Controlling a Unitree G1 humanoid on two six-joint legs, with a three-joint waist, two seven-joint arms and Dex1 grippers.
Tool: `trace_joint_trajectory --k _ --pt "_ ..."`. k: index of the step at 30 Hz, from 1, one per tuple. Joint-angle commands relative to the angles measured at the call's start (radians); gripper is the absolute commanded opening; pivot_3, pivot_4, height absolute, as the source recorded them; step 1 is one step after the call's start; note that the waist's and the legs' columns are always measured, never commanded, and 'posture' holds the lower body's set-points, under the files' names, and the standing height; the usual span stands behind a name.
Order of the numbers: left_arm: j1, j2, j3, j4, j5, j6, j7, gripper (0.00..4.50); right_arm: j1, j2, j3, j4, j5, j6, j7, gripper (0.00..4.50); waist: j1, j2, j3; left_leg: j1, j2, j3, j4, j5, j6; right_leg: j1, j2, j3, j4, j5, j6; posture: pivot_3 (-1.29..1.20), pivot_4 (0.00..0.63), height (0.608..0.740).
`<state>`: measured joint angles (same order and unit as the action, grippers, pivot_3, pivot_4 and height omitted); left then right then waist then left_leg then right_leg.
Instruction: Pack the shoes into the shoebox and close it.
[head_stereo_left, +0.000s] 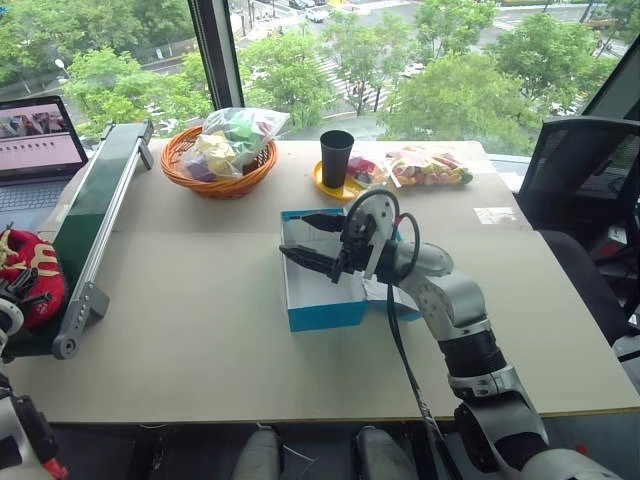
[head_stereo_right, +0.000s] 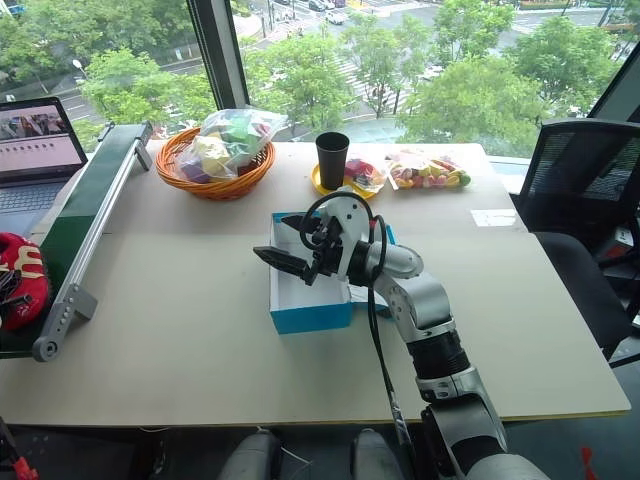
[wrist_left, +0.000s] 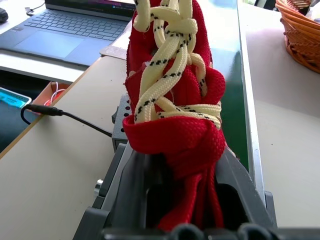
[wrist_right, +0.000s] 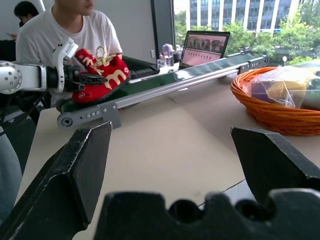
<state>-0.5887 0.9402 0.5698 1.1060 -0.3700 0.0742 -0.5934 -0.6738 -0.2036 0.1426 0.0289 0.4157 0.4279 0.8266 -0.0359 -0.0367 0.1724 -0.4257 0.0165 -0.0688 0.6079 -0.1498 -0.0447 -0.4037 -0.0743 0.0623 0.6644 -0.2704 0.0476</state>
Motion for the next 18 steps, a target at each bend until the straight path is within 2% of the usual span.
trace_joint_trajectory --k 1,3,5,9,12,18 --pt "-0.045 -0.034 0.013 -0.362 -0.120 0.136 -0.012 0.43 -0.036 0.024 -0.081 -0.052 0.108 0.092 -0.037 4.50 0.001 -0.005 0.001 0.000 0.000 0.000 0.000 0.000 0.000 0.000 0.000 0.000 0.000 0.000 0.000 0.00 0.150 0.734" --pt "-0.053 -0.097 -0.038 -0.621 -0.198 0.260 -0.011 0.43 -0.063 0.023 -0.126 -0.046 0.153 0.158 -0.071 4.50 0.004 -0.006 0.002 -0.002 0.000 -0.002 0.001 0.000 -0.001 0.000 0.000 -0.001 0.000 0.000 0.000 0.00 0.150 0.734" --pt "-0.081 -0.143 -0.088 -0.759 -0.226 0.337 0.005 0.43 -0.084 0.020 -0.148 -0.033 0.165 0.193 -0.098 4.50 0.007 -0.007 0.002 -0.005 -0.001 -0.003 0.003 0.000 -0.001 0.000 -0.002 -0.002 0.000 0.000 0.000 0.00 0.150 0.734" --pt "-0.155 -0.227 -0.181 -0.907 -0.241 0.421 0.027 0.43 -0.148 0.044 -0.231 0.040 0.218 0.309 -0.221 4.50 0.001 -0.007 0.002 -0.004 -0.002 -0.003 0.002 0.000 -0.001 -0.001 -0.001 -0.002 0.000 0.000 0.000 0.00 0.150 0.734" --pt "-0.187 -0.263 -0.245 -0.986 -0.226 0.407 -0.004 0.43 -0.170 0.029 -0.248 0.090 0.198 0.353 -0.283 4.50 -0.023 -0.006 0.002 -0.003 -0.001 -0.002 0.001 0.000 -0.001 -0.001 -0.001 -0.001 0.000 0.000 -0.001 0.00 0.150 0.734" --pt "-0.274 -0.366 -0.362 -1.073 -0.231 0.419 -0.045 0.43 -0.224 0.073 -0.403 0.085 0.346 0.452 -0.402 4.50 -0.027 -0.006 0.003 -0.006 -0.002 -0.002 0.001 0.001 -0.001 -0.003 -0.001 0.000 -0.001 0.000 -0.001 0.00 0.150 0.734"
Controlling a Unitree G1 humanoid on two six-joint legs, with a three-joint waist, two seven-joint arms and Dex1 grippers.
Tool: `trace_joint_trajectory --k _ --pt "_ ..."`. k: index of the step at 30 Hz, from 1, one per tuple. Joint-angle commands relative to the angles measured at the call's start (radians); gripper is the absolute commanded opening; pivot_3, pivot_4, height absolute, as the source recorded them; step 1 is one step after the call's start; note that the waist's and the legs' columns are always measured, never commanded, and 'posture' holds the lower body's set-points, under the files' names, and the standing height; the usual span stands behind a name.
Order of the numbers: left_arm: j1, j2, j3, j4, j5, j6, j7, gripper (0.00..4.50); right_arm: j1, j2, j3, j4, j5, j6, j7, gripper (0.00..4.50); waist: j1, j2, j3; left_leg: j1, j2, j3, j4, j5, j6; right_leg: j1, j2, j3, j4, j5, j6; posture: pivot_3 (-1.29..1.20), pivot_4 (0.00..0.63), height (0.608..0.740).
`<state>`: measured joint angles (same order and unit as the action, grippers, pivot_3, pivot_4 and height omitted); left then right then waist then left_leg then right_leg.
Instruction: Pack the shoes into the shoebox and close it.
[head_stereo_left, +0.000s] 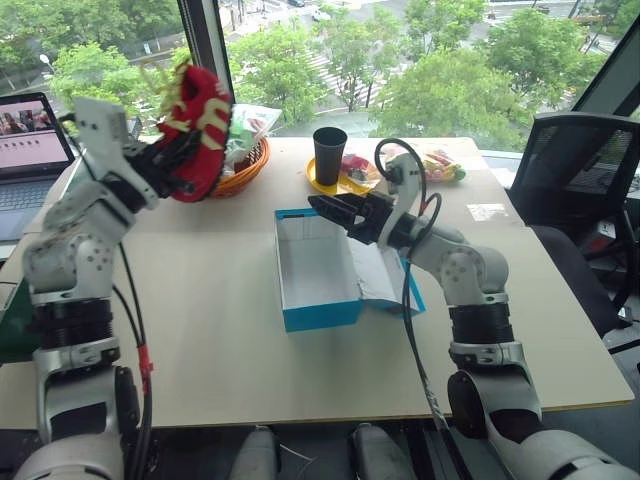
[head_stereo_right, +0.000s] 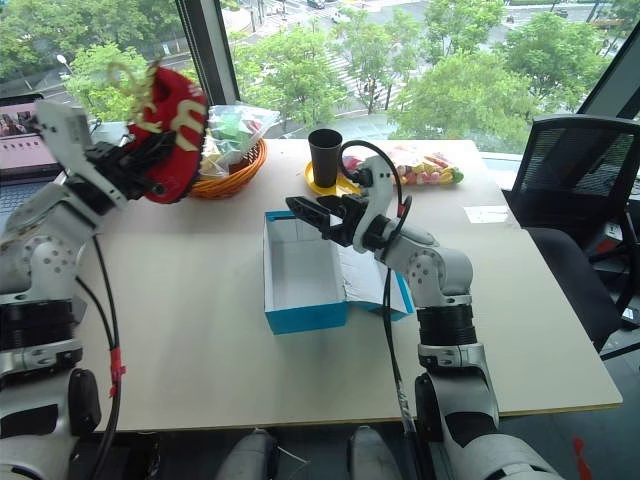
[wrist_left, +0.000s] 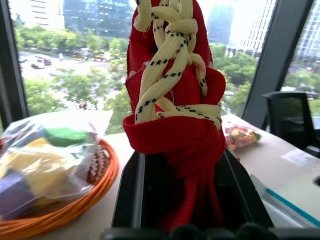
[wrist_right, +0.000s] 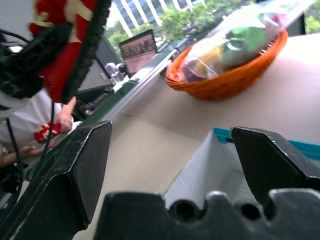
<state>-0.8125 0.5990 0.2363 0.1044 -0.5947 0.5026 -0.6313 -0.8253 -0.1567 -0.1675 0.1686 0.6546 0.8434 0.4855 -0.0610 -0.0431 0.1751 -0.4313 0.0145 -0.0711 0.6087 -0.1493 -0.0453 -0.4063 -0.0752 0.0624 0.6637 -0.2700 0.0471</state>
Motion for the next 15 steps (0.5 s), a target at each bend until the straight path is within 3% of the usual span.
trace_joint_trajectory --k 1,6,15 --pt "-0.056 -0.046 -0.043 -0.080 0.002 -0.010 0.004 0.43 -0.086 0.041 -0.125 -0.056 0.142 0.056 -0.095 4.50 -0.005 0.001 0.000 0.000 0.000 0.000 0.000 0.000 0.000 0.000 0.000 0.000 0.000 0.000 0.000 0.00 0.150 0.734" --pt "-0.059 -0.142 -0.082 -0.123 0.000 -0.008 0.027 0.43 -0.112 0.080 -0.189 -0.091 0.240 0.103 -0.189 4.50 -0.005 0.001 0.000 0.001 0.000 0.000 0.000 0.000 0.000 0.000 0.000 0.000 0.000 0.000 0.000 0.00 0.150 0.734" --pt "-0.059 -0.183 -0.099 -0.126 0.001 -0.014 0.008 0.43 -0.117 0.078 -0.216 -0.193 0.399 0.165 -0.279 4.50 -0.005 0.002 0.001 0.001 0.000 0.000 0.000 0.000 0.000 0.000 0.000 0.001 0.000 0.000 0.000 0.00 0.150 0.734"
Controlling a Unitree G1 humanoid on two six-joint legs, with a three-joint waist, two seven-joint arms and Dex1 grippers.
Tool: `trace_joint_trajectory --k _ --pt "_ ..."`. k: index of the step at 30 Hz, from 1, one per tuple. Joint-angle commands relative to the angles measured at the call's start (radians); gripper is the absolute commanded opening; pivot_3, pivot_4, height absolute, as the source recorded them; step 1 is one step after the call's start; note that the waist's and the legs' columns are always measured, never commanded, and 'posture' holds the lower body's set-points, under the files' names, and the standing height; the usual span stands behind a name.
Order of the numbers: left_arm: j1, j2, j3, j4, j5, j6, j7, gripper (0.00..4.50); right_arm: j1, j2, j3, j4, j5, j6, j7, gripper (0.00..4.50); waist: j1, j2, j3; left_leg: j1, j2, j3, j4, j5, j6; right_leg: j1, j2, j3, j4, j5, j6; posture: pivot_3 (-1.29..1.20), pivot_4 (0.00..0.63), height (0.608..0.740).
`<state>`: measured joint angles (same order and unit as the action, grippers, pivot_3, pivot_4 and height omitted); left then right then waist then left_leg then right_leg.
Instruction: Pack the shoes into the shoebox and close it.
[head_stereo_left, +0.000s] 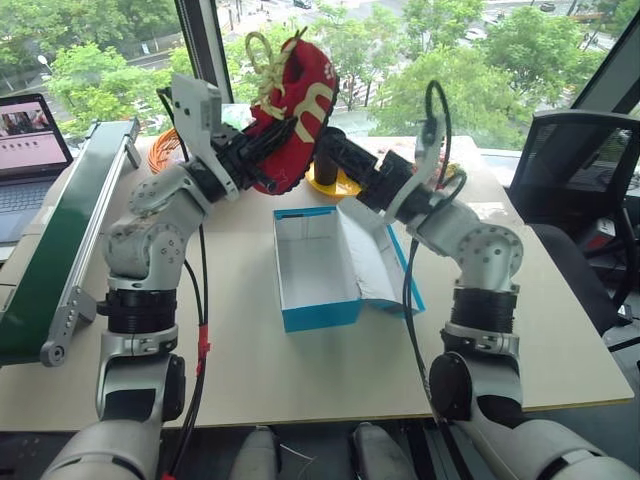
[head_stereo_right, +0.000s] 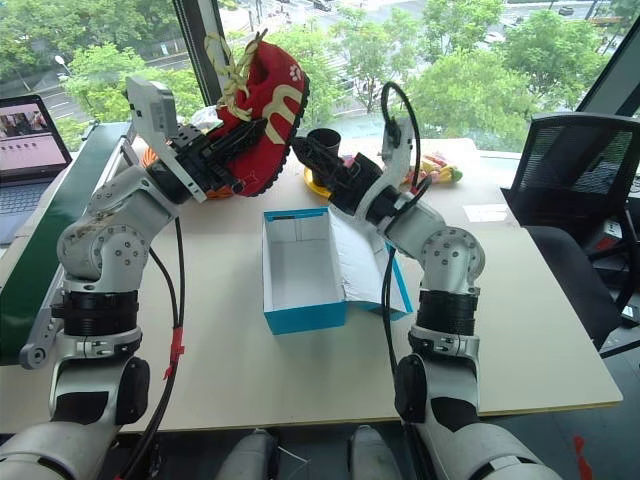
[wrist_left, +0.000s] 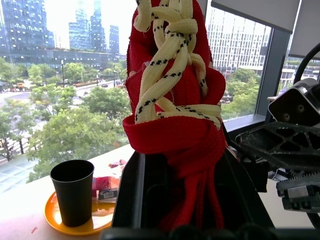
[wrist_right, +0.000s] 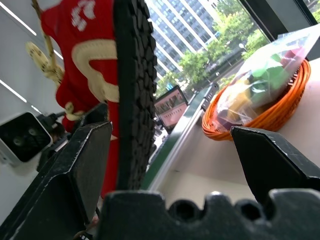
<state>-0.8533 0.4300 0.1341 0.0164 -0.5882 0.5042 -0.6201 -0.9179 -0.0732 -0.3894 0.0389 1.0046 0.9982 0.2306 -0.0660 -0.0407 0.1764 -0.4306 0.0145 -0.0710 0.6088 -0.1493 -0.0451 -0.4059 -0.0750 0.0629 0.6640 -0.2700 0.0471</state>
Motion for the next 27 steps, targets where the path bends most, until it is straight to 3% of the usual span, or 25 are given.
trace_joint_trajectory --k 1,11,12,14,18,19,20,21,24,27 --pt "-0.017 -0.027 0.001 -0.045 -0.011 -0.011 0.004 0.43 -0.022 -0.003 0.014 -0.071 0.051 0.011 -0.030 4.50 0.000 0.000 0.000 0.000 0.000 0.000 0.000 0.000 0.000 0.000 0.000 0.000 0.000 0.000 0.000 0.00 0.150 0.734" --pt "-0.011 -0.106 -0.024 -0.099 -0.025 0.020 0.044 0.43 -0.010 0.002 0.069 -0.062 0.026 -0.022 -0.075 4.50 0.001 0.000 0.000 0.000 0.000 0.000 0.000 0.000 0.000 0.000 0.000 0.000 0.000 0.000 0.000 0.00 0.150 0.734" --pt "-0.008 -0.105 -0.025 -0.104 -0.022 0.022 0.045 0.41 -0.012 0.001 0.065 -0.056 0.028 -0.028 -0.074 4.10 0.001 0.000 0.000 0.000 0.000 0.000 0.001 0.000 0.000 0.000 0.000 0.000 0.000 0.000 0.000 0.00 0.150 0.734" --pt "-0.006 -0.104 -0.021 -0.108 -0.017 0.025 0.052 0.41 -0.015 -0.004 0.063 -0.052 0.030 -0.035 -0.067 3.77 0.001 0.000 0.000 0.000 0.000 0.000 0.001 0.000 0.000 0.000 0.000 0.000 0.000 0.000 0.000 0.00 0.150 0.734" --pt "0.001 -0.085 0.005 -0.105 -0.025 0.046 0.066 0.41 -0.024 -0.003 0.047 -0.044 0.044 -0.055 -0.067 2.33 0.002 0.000 0.000 0.000 0.000 0.000 0.001 0.000 0.000 0.000 0.000 0.000 0.000 0.000 0.000 0.00 0.150 0.734" --pt "0.007 -0.077 0.011 -0.107 -0.023 0.050 0.068 0.41 -0.026 -0.004 0.045 -0.043 0.046 -0.058 -0.066 2.14 0.002 0.001 0.000 0.000 0.000 0.000 0.001 0.000 0.000 0.000 0.000 0.000 0.000 0.000 0.000 0.00 0.150 0.734" --pt "0.013 -0.070 0.022 -0.111 -0.029 0.057 0.069 1.27 -0.027 -0.005 0.045 -0.040 0.047 -0.062 -0.065 1.67 0.001 0.001 0.000 0.000 0.000 0.000 0.000 0.000 0.000 0.000 0.000 0.000 0.000 0.000 0.000 0.00 0.150 0.734" --pt "0.021 -0.064 0.037 -0.118 -0.049 0.072 0.067 1.44 -0.029 -0.006 0.045 -0.036 0.047 -0.065 -0.064 1.41 0.000 0.001 0.000 0.000 0.000 0.000 0.000 0.000 0.000 0.000 0.000 0.000 0.000 0.000 0.000 0.00 0.150 0.734" --pt "0.042 -0.040 0.067 -0.147 -0.077 0.099 0.068 2.58 -0.036 -0.014 0.054 -0.030 0.030 -0.081 -0.061 0.45 -0.002 0.001 0.001 0.000 0.000 0.000 0.000 0.000 0.000 0.000 0.000 0.000 0.000 0.000 0.000 0.00 0.150 0.734" --pt "0.074 0.014 0.085 -0.164 -0.073 0.124 0.061 3.66 -0.050 -0.012 0.057 -0.019 -0.009 -0.123 -0.088 0.30 -0.001 0.001 0.001 0.000 0.000 0.000 0.001 0.000 0.000 0.000 0.000 0.000 0.000 0.000 0.000 0.00 0.150 0.734"
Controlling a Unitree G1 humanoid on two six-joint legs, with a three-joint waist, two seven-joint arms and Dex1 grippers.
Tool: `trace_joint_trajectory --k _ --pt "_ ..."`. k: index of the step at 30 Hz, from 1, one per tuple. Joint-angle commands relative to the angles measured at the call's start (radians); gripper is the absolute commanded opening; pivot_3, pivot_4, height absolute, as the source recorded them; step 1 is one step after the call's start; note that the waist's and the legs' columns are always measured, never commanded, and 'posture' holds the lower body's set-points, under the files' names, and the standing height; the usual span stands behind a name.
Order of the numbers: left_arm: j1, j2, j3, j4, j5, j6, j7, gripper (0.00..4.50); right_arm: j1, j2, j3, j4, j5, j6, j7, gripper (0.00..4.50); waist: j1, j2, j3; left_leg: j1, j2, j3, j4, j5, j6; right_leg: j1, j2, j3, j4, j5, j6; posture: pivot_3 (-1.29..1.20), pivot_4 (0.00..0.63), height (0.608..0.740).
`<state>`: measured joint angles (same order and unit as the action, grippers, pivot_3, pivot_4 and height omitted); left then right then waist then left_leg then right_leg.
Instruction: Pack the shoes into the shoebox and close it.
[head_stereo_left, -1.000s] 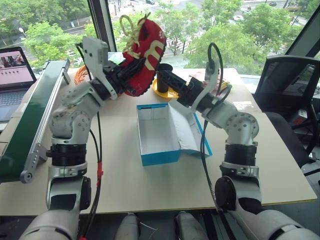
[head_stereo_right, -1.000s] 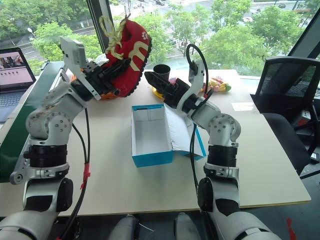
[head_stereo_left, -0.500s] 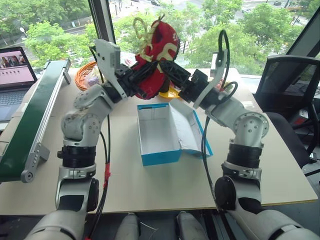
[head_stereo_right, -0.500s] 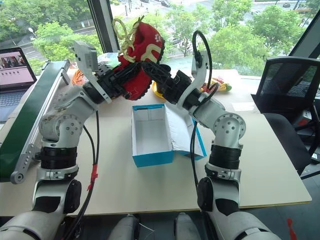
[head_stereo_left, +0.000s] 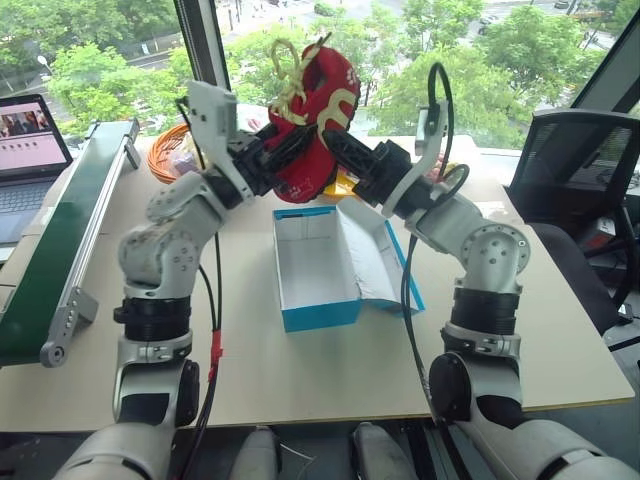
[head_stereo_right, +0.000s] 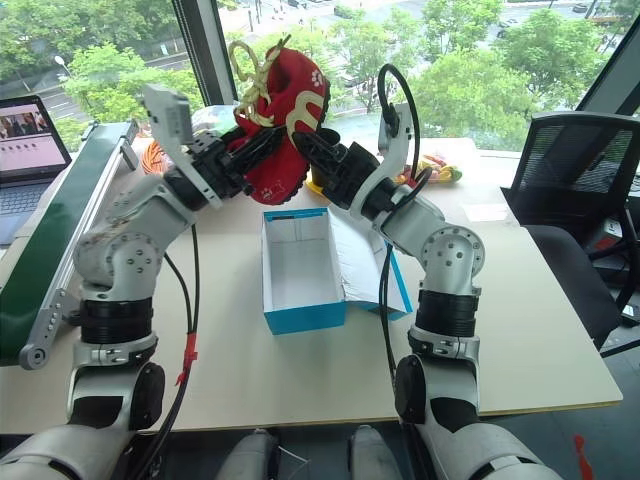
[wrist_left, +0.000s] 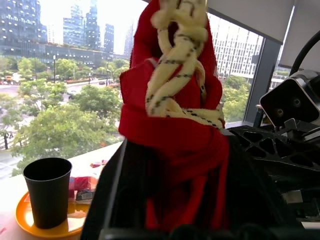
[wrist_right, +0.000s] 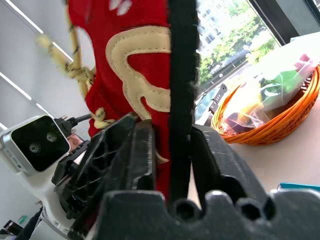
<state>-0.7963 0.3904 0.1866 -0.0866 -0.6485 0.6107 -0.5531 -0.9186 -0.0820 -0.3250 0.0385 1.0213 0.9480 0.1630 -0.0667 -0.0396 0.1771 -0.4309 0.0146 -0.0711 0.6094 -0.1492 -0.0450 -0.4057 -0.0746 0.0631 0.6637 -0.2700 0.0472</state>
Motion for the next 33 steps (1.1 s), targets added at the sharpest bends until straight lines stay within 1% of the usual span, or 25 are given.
trace_joint_trajectory --k 1,2,3,4,6,8,9,10,13,15,18,21,23,25,26,28,33 --pt "0.045 0.113 0.037 -0.056 0.019 0.026 -0.020 3.93 -0.057 -0.016 0.009 -0.018 -0.056 -0.079 -0.027 0.29 -0.001 0.000 0.000 0.000 0.000 0.000 0.000 0.000 0.000 0.000 0.000 0.000 0.000 0.000 0.000 0.00 0.150 0.734" --pt "0.073 0.174 0.043 -0.046 0.044 0.037 -0.038 4.29 -0.064 -0.026 0.025 -0.016 -0.083 -0.080 -0.040 0.28 -0.004 0.000 0.000 0.000 0.000 0.000 0.000 0.000 0.000 0.000 0.000 0.000 0.000 0.000 0.000 0.00 0.150 0.734" --pt "0.090 0.213 0.045 -0.039 0.058 0.043 -0.048 4.50 -0.069 -0.034 0.035 -0.014 -0.100 -0.077 -0.047 0.28 -0.010 0.001 0.001 0.000 0.000 0.000 0.000 0.000 0.000 0.000 0.000 0.000 0.000 0.000 0.000 0.00 0.150 0.734" --pt "0.128 0.281 0.026 -0.037 0.094 0.031 -0.086 4.50 -0.078 -0.047 0.066 -0.007 -0.129 -0.040 -0.072 0.28 -0.012 0.002 0.001 0.001 0.001 0.001 -0.001 0.000 0.000 -0.001 0.001 0.002 0.001 0.000 0.000 0.00 0.150 0.734" --pt "0.182 0.363 0.006 -0.041 0.123 0.026 -0.135 4.50 -0.096 -0.063 0.126 0.002 -0.163 0.044 -0.107 0.28 -0.011 0.003 0.002 0.002 0.001 0.001 -0.002 0.000 0.000 -0.002 0.002 0.002 0.000 0.000 0.000 0.00 0.150 0.734" --pt "0.221 0.400 -0.001 -0.042 0.140 0.040 -0.143 4.50 -0.105 -0.086 0.219 -0.033 -0.222 0.127 -0.139 0.28 -0.005 0.004 0.002 0.001 0.001 0.001 -0.002 0.000 0.000 -0.002 0.002 0.002 0.000 0.000 -0.001 0.00 0.150 0.734" --pt "0.233 0.405 -0.005 -0.043 0.149 0.037 -0.141 4.50 -0.106 -0.089 0.251 -0.054 -0.262 0.162 -0.184 0.28 -0.004 0.004 0.002 0.001 0.001 0.001 -0.003 0.000 0.000 -0.002 0.001 0.002 0.000 0.000 -0.001 0.00 0.150 0.734" --pt "0.243 0.400 -0.008 -0.046 0.157 0.031 -0.135 4.50 -0.111 -0.093 0.278 -0.065 -0.279 0.203 -0.196 0.28 -0.003 0.004 0.002 0.001 0.001 0.001 -0.003 0.000 0.000 -0.002 0.001 0.002 0.000 0.000 -0.001 0.00 0.150 0.734" --pt "0.267 0.373 -0.009 -0.072 0.145 0.043 -0.124 4.50 -0.119 -0.091 0.325 -0.081 -0.279 0.319 -0.187 0.28 0.008 0.003 0.002 0.000 0.001 0.001 -0.002 0.000 0.000 -0.002 0.001 0.002 0.000 0.000 -0.001 0.00 0.150 0.734" --pt "0.287 0.359 -0.015 -0.108 0.129 0.054 -0.133 4.50 -0.118 -0.098 0.352 -0.072 -0.308 0.374 -0.195 0.28 0.014 0.003 0.002 -0.001 0.000 0.001 -0.001 0.000 0.000 -0.002 0.000 0.002 -0.001 0.000 -0.001 0.00 0.150 0.734" --pt "0.302 0.340 -0.008 -0.143 0.109 0.076 -0.126 4.50 -0.110 -0.113 0.381 -0.041 -0.368 0.419 -0.202 0.28 0.022 0.003 0.002 -0.001 0.000 0.001 -0.001 0.000 0.000 -0.002 0.000 0.002 -0.001 0.000 -0.001 0.00 0.150 0.734" --pt "0.320 0.334 -0.005 -0.164 0.115 0.085 -0.114 4.50 -0.063 -0.145 0.440 -0.032 -0.413 0.420 -0.154 0.28 0.022 0.003 0.002 -0.001 0.000 0.001 -0.001 0.000 0.000 -0.002 0.001 0.002 -0.001 0.000 -0.001 0.00 0.150 0.734" --pt "0.329 0.325 0.006 -0.174 0.105 0.099 -0.108 4.50 -0.027 -0.189 0.528 0.008 -0.494 0.357 -0.125 0.28 0.021 0.003 0.002 -0.001 0.000 0.001 -0.001 0.000 0.000 -0.002 0.001 0.002 -0.001 0.000 -0.001 0.00 0.150 0.734" --pt "0.334 0.315 0.011 -0.186 0.095 0.109 -0.103 4.50 0.007 -0.214 0.572 0.053 -0.557 0.278 -0.098 0.28 0.021 0.003 0.002 -0.001 0.000 0.001 -0.001 0.000 0.000 -0.002 0.001 0.002 -0.001 0.000 -0.001 0.00 0.150 0.734" --pt "0.337 0.312 0.012 -0.193 0.092 0.111 -0.100 4.50 0.017 -0.215 0.575 0.078 -0.579 0.242 -0.085 0.28 0.021 0.003 0.002 -0.001 0.000 0.001 -0.001 0.000 0.000 -0.002 0.001 0.002 -0.001 0.000 -0.001 0.00 0.150 0.734" --pt "0.342 0.307 0.012 -0.206 0.086 0.119 -0.095 4.50 0.021 -0.212 0.566 0.124 -0.610 0.226 -0.077 0.28 0.020 0.003 0.002 -0.001 0.000 0.001 0.000 0.000 0.000 -0.001 0.001 0.002 -0.001 0.000 -0.001 0.00 0.150 0.734" --pt "0.350 0.315 0.020 -0.219 0.082 0.126 -0.093 4.50 0.057 -0.216 0.588 0.213 -0.705 0.111 -0.049 0.28 0.020 0.002 0.001 0.007 0.001 0.001 0.000 0.000 0.000 0.006 0.001 0.002 -0.001 0.000 -0.001 0.00 0.150 0.734"
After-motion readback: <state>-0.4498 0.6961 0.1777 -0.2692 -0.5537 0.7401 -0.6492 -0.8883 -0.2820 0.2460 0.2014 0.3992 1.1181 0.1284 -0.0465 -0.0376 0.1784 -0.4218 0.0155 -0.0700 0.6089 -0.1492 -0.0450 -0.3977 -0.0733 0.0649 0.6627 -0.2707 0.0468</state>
